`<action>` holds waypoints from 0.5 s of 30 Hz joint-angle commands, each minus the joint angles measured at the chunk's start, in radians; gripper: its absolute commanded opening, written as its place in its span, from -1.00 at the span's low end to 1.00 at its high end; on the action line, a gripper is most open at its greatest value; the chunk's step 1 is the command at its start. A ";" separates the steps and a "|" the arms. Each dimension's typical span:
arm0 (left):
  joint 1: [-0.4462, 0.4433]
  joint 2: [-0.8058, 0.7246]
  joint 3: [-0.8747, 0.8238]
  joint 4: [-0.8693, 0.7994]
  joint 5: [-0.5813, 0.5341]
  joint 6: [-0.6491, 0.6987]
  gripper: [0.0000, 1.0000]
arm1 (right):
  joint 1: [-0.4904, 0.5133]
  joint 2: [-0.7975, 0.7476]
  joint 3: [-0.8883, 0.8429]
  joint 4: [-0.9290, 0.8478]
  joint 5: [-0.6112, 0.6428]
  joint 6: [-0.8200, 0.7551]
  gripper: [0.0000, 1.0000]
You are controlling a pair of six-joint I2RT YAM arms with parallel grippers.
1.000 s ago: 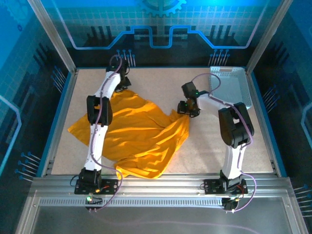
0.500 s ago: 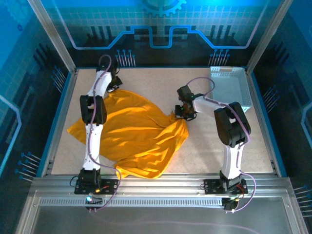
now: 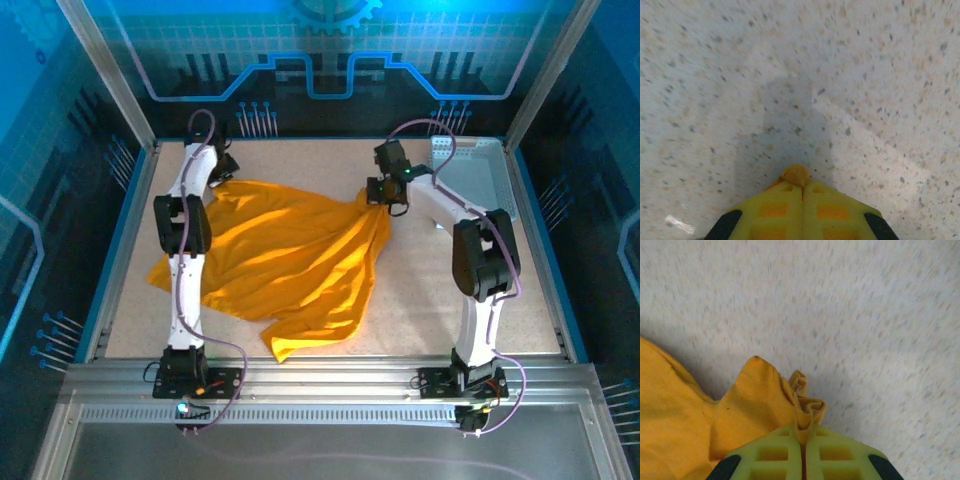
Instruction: Fold the inside-out t-shirt
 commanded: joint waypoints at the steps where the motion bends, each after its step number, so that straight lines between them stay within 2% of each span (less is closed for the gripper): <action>1: 0.025 -0.059 -0.009 0.015 -0.030 -0.012 -1.00 | -0.030 0.039 0.093 -0.015 0.034 -0.056 -0.93; 4: 0.046 -0.038 0.005 -0.007 -0.036 -0.033 -1.00 | -0.034 0.097 0.164 -0.042 0.070 -0.069 -0.54; 5: 0.054 -0.032 0.008 -0.017 -0.034 -0.039 -1.00 | -0.036 0.112 0.190 -0.060 0.088 -0.067 -0.48; 10: 0.082 -0.018 0.005 -0.045 -0.044 -0.043 -1.00 | -0.044 0.084 0.224 -0.087 0.110 -0.069 -0.36; 15: 0.087 -0.008 0.023 -0.041 -0.035 -0.018 -1.00 | -0.012 0.015 0.158 -0.070 0.055 -0.099 -0.30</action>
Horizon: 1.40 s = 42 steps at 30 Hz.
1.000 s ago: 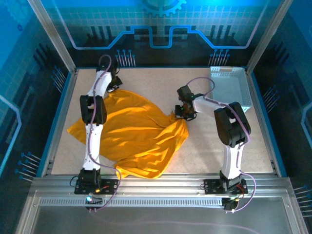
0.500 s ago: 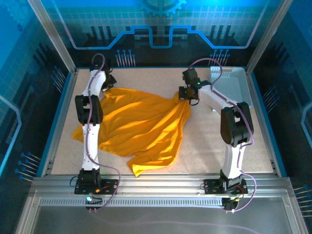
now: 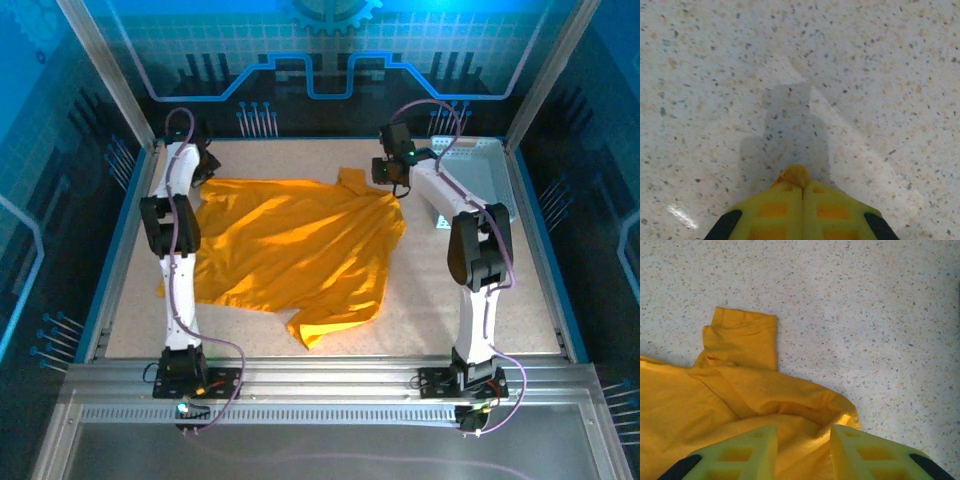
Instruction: Fold the inside-out t-shirt
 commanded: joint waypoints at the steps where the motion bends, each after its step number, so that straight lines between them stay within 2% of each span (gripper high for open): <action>1: 0.006 0.004 0.024 -0.034 -0.019 0.012 -1.00 | 0.029 -0.078 -0.045 -0.012 -0.028 -0.034 -0.27; 5: 0.021 0.002 0.024 -0.054 -0.051 0.008 -1.00 | 0.056 -0.082 -0.130 0.056 -0.106 -0.051 -0.24; 7: 0.032 0.002 0.022 -0.067 -0.064 0.004 -1.00 | 0.060 -0.037 -0.110 0.066 -0.140 -0.067 -0.24; 19: 0.055 -0.025 -0.016 -0.053 -0.025 -0.010 -1.00 | 0.080 0.371 0.382 -0.136 -0.109 -0.216 -0.01; 30: 0.054 -0.029 -0.022 -0.055 -0.026 0.004 -1.00 | 0.105 0.538 0.618 -0.202 -0.129 -0.346 0.12; 34: 0.055 -0.032 -0.023 -0.056 -0.031 0.006 -1.00 | 0.108 0.629 0.763 -0.297 -0.129 -0.370 0.13; 39: 0.056 -0.029 -0.022 -0.055 -0.031 0.004 -1.00 | 0.113 0.733 0.958 -0.421 -0.179 -0.390 0.04; 42: 0.055 -0.028 -0.023 -0.056 -0.031 0.004 -1.00 | 0.111 0.806 1.101 -0.500 -0.166 -0.386 -0.07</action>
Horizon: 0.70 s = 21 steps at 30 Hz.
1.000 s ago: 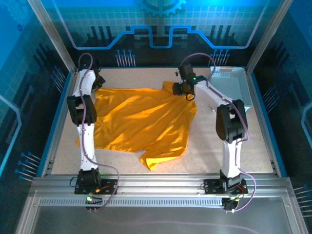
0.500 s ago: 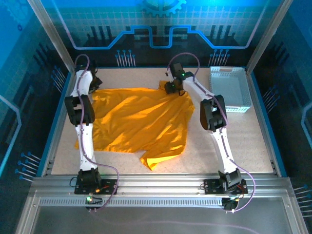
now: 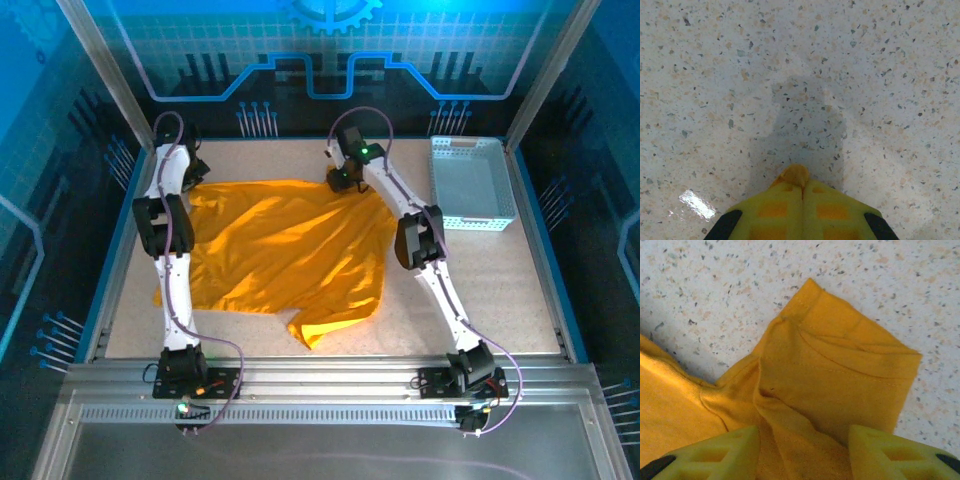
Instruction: Fold the inside-out t-shirt
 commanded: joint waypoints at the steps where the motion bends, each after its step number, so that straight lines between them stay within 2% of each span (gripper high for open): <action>1: 0.007 -0.028 -0.007 -0.019 -0.001 0.004 -1.00 | 0.006 0.095 0.182 -0.163 -0.021 -0.014 -0.12; 4: 0.006 -0.027 -0.007 -0.018 -0.001 0.008 -1.00 | -0.006 0.201 0.426 -0.266 -0.002 0.008 -0.41; 6: 0.006 -0.027 -0.007 -0.019 -0.003 0.011 -1.00 | -0.017 0.175 0.387 -0.256 0.002 0.028 -0.57; 10: 0.008 -0.027 -0.007 -0.018 -0.005 0.013 -1.00 | -0.037 0.158 0.432 -0.284 0.047 0.042 -0.83; 14: 0.011 -0.028 -0.007 -0.020 -0.014 0.010 -1.00 | -0.075 0.118 0.433 -0.291 0.086 0.082 -0.96; 21: 0.015 -0.030 -0.011 -0.017 -0.012 0.002 -1.00 | -0.144 0.104 0.433 -0.293 0.050 0.118 -0.97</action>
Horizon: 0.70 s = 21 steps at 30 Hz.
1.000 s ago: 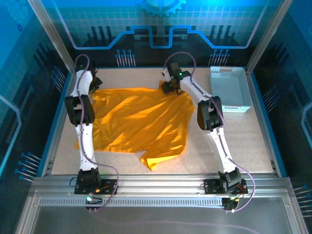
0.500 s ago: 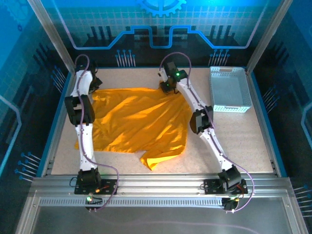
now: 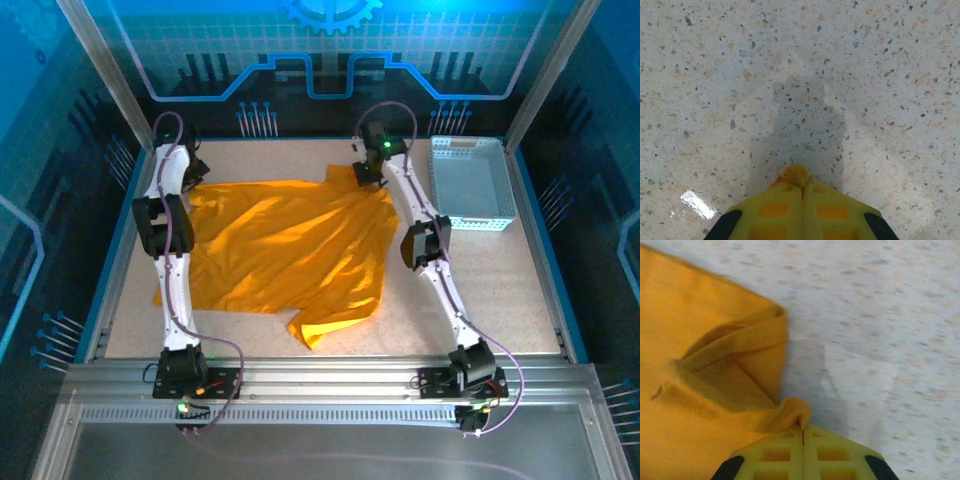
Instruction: Fold the inside-out t-shirt
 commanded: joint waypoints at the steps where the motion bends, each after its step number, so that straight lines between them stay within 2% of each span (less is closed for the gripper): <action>1: 0.014 -0.031 -0.013 -0.017 -0.010 0.001 -1.00 | -0.028 -0.055 0.075 -0.025 0.006 0.035 -0.97; 6: 0.014 -0.035 -0.022 -0.015 -0.015 0.003 -1.00 | -0.077 -0.070 0.074 0.013 0.015 0.070 -0.92; 9: 0.014 -0.037 -0.026 -0.013 -0.015 -0.001 -1.00 | -0.107 -0.073 0.073 0.026 -0.043 0.080 -0.85; 11: 0.014 -0.036 -0.026 -0.011 -0.011 -0.004 -1.00 | -0.110 -0.075 0.073 0.032 -0.095 0.060 -0.57; 13: 0.014 -0.038 -0.026 -0.013 -0.006 -0.007 -0.97 | -0.105 -0.082 0.074 0.028 -0.086 0.048 -0.18; 15: 0.014 -0.040 -0.023 -0.017 0.008 -0.001 -0.70 | -0.106 -0.097 0.075 0.018 -0.067 0.054 -0.02; 16: 0.014 -0.045 -0.018 -0.023 0.015 0.005 -0.50 | -0.105 -0.109 0.074 0.007 -0.054 0.060 0.01; 18: 0.014 -0.058 -0.006 -0.041 0.046 0.017 -0.27 | -0.107 -0.143 0.074 -0.022 -0.043 0.070 0.02; 21: 0.012 -0.100 0.021 -0.085 0.085 0.019 -0.06 | -0.108 -0.212 0.074 -0.096 -0.042 0.085 0.03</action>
